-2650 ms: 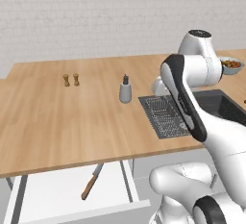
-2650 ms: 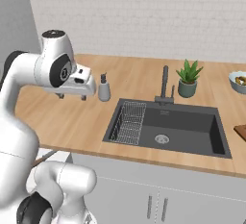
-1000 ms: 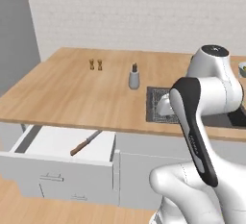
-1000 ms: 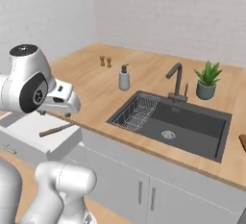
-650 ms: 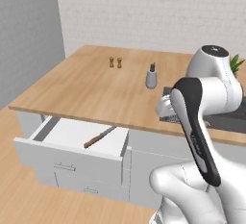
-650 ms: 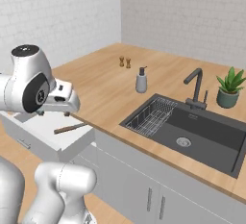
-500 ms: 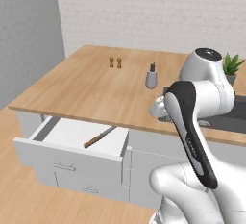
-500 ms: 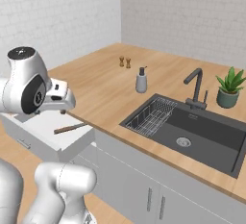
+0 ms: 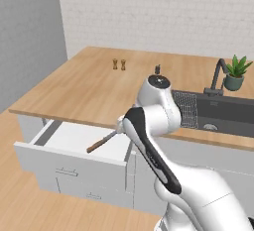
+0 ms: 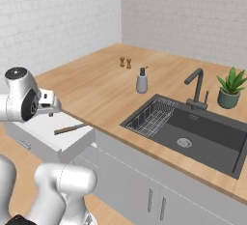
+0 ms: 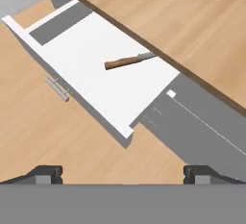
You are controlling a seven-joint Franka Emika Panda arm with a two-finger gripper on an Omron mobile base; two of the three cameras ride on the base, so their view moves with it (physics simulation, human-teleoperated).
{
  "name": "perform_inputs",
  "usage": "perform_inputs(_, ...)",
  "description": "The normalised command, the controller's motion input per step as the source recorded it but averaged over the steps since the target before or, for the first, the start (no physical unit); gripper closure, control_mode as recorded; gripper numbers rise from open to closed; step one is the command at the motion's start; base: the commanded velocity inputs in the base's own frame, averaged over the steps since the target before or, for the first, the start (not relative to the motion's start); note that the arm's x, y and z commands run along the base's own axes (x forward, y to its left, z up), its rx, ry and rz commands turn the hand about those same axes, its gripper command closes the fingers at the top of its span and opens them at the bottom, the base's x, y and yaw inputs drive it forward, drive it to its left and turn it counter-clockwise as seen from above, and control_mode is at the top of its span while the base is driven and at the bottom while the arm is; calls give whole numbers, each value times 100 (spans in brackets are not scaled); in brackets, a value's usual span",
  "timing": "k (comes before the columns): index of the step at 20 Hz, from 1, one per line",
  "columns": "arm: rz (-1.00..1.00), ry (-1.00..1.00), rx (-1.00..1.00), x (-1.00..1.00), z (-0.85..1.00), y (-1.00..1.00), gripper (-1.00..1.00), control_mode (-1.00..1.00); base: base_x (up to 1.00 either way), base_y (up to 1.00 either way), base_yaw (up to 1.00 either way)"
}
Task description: Pick up the knife from the drawer and place it on the cutting board. Then place the meat from the plate to the cutting board.
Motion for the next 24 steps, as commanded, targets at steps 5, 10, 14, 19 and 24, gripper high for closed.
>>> perform_inputs(5,12,3,4,100,-81,86,-100,-100,0,0,0)
perform_inputs(10,9,12,-12,94,-76,94,-100,-100,0,0,0)
perform_inputs(14,4,7,-10,60,-53,51,-100,-100,0,0,0)
perform_inputs(19,5,1,-7,27,-39,42,-100,-100,0,0,0)
perform_inputs(24,3,7,-2,10,-43,34,-100,-100,0,0,0)
